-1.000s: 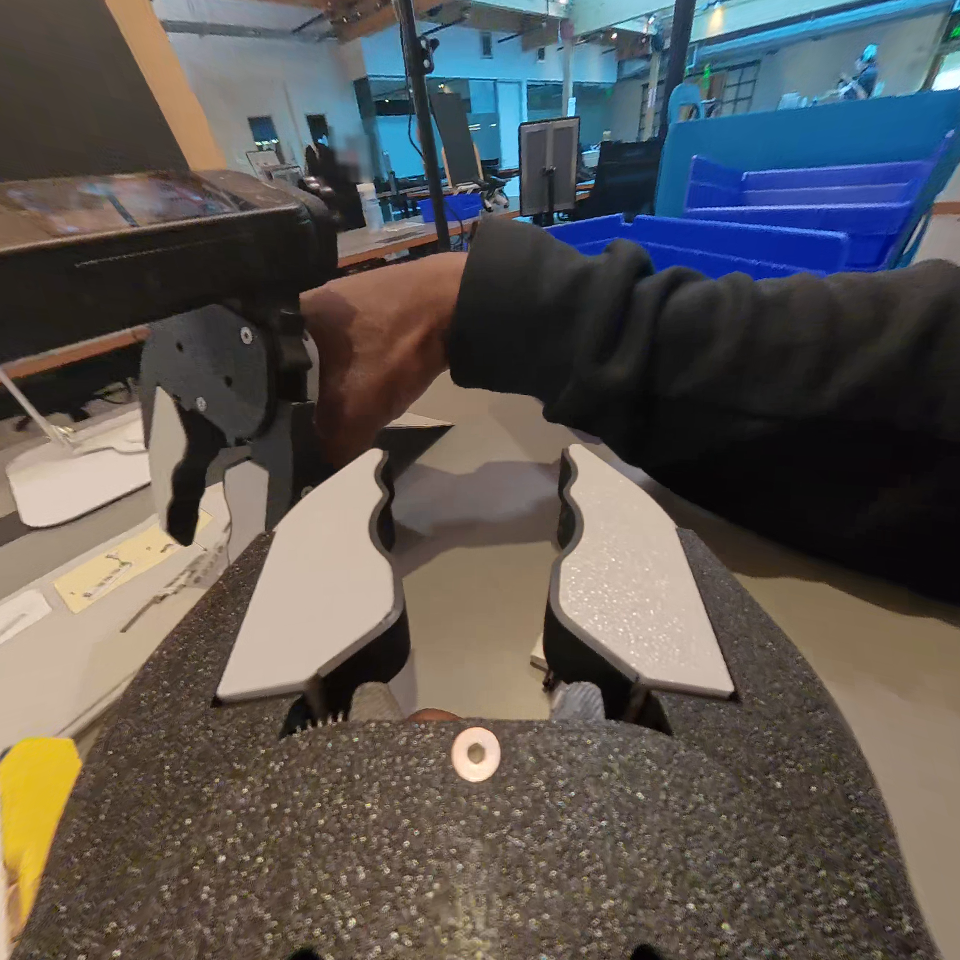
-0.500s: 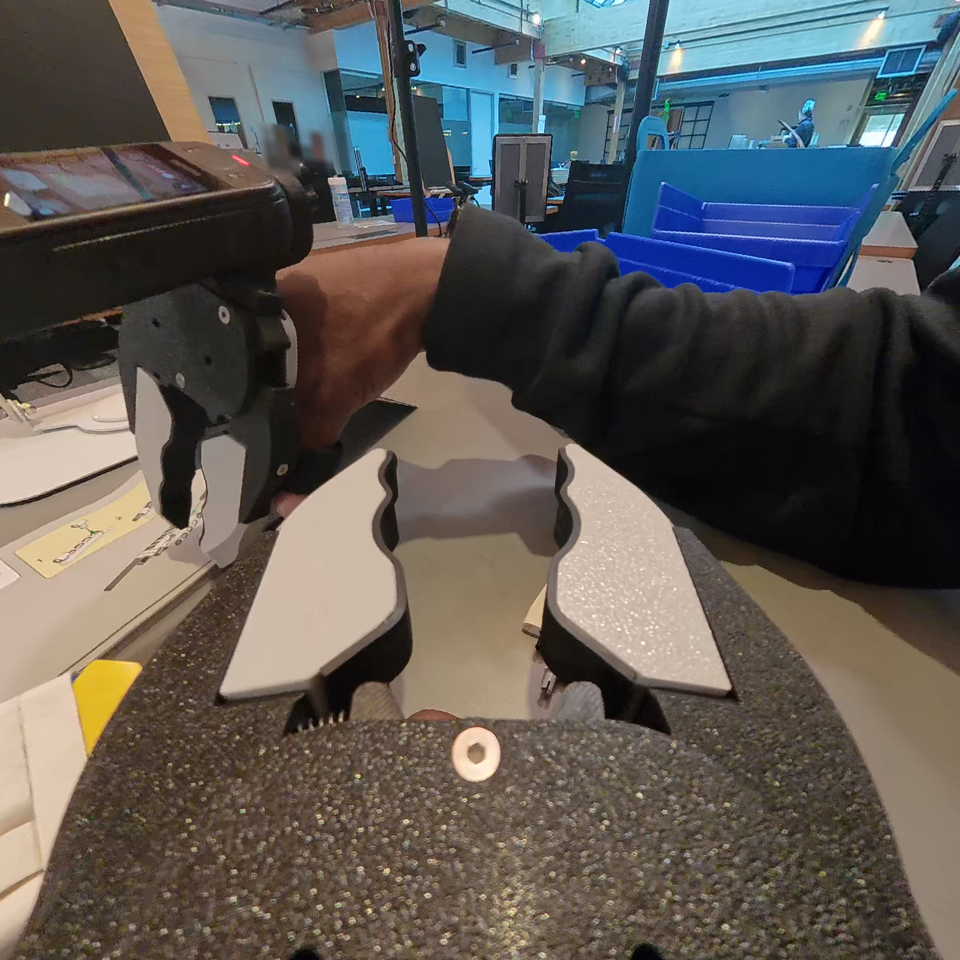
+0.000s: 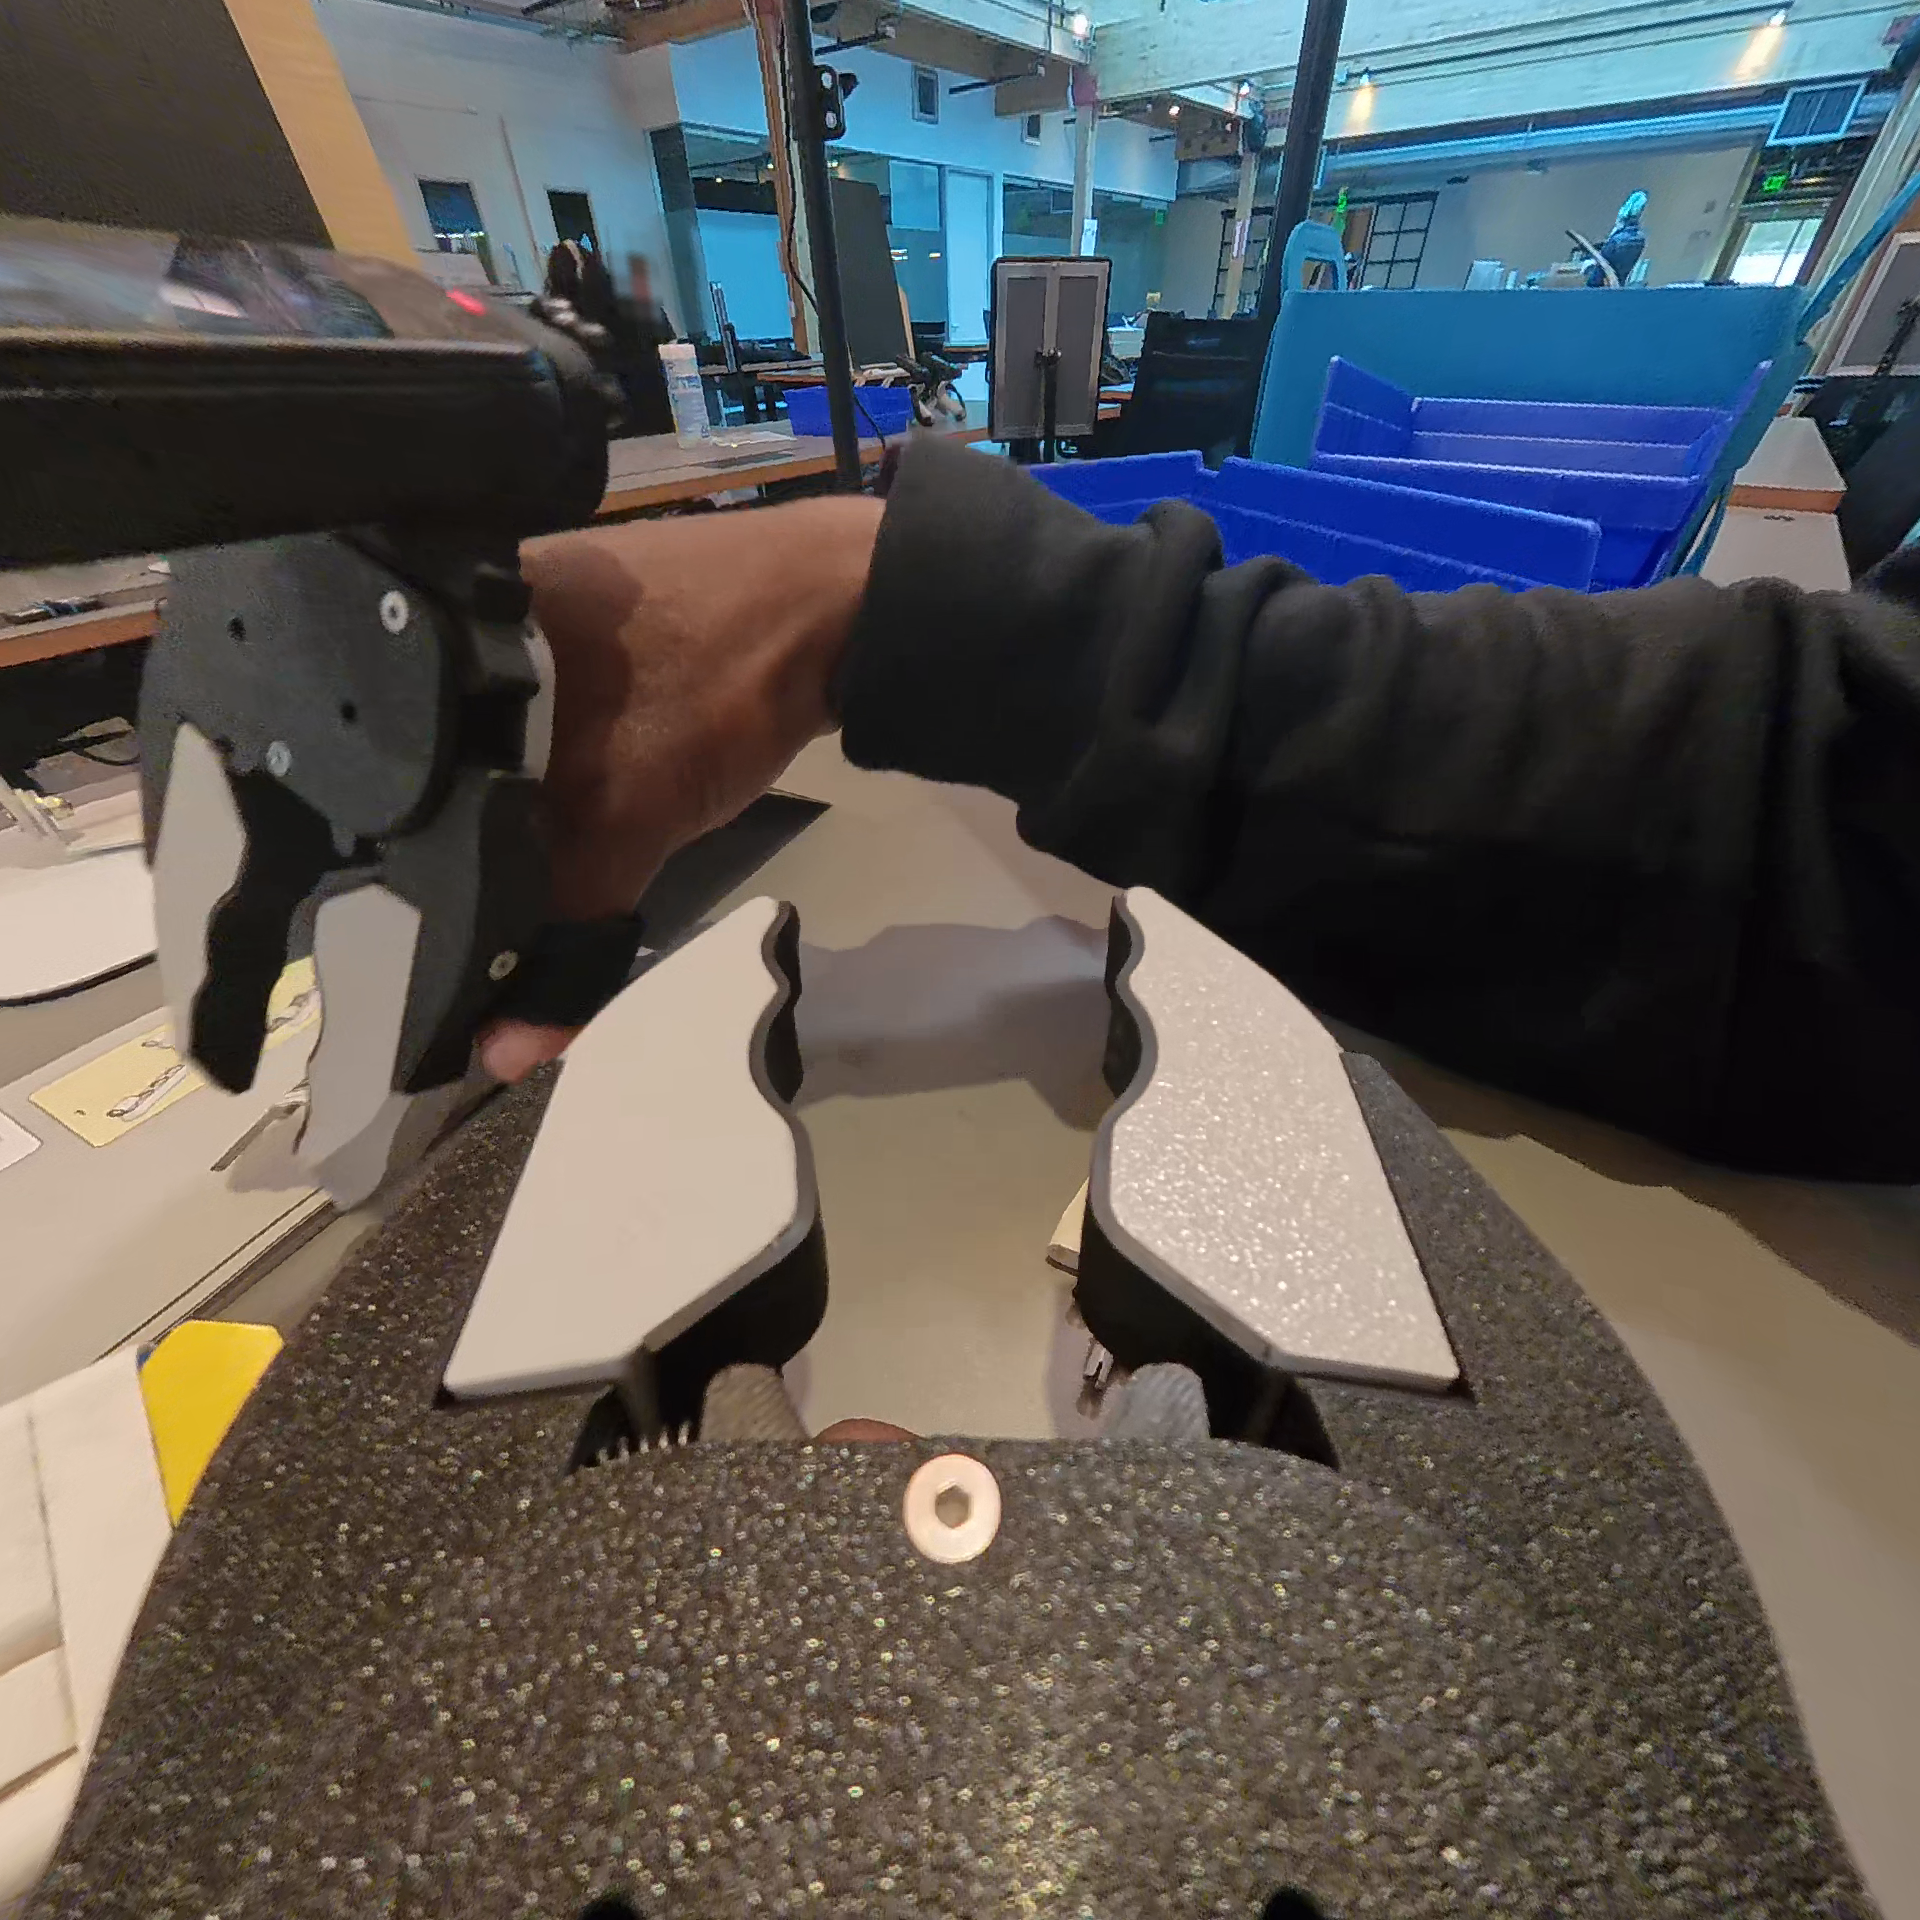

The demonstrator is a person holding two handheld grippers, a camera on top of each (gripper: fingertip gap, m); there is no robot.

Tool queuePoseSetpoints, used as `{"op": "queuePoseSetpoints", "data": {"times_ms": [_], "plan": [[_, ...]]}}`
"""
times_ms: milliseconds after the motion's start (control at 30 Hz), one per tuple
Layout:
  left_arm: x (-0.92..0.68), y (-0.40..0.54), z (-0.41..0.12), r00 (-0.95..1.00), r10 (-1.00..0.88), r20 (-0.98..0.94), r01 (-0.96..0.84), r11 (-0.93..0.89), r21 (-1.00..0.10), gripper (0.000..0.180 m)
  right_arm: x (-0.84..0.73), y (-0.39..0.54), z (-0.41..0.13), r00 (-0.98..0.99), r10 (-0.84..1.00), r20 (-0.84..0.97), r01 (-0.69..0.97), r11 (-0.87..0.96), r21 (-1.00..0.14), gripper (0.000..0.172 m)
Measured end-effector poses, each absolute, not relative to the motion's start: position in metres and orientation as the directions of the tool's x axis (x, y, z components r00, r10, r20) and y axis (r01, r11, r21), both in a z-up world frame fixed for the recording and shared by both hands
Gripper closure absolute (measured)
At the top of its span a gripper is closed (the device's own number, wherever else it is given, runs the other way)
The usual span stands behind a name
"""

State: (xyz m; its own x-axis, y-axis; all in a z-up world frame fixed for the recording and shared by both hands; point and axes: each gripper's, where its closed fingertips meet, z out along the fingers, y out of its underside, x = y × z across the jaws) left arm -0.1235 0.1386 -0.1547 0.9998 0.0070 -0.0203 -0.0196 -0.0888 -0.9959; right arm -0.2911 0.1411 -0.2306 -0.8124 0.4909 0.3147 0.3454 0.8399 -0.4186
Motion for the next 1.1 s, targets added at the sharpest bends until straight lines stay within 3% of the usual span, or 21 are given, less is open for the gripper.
{"op": "queuePoseSetpoints", "data": {"times_ms": [300,533,1100], "plan": [[-0.124,0.138,-0.154,1.0,0.007,-0.019,-0.018,-0.084,-0.996,0.124,-0.307,0.104,-0.243,-0.843,0.463,0.273,0.298,0.826,-0.479,0.121],[-0.123,0.137,-0.154,1.0,0.002,-0.015,-0.015,-0.081,-0.997,0.125,-0.304,0.109,-0.247,-0.845,0.506,0.172,0.368,0.786,-0.497,0.152],[-0.123,0.137,-0.155,1.0,-0.003,-0.014,-0.014,-0.088,-0.996,0.125,-0.293,0.117,-0.246,-0.852,0.509,0.123,0.392,0.775,-0.496,0.17]]}}
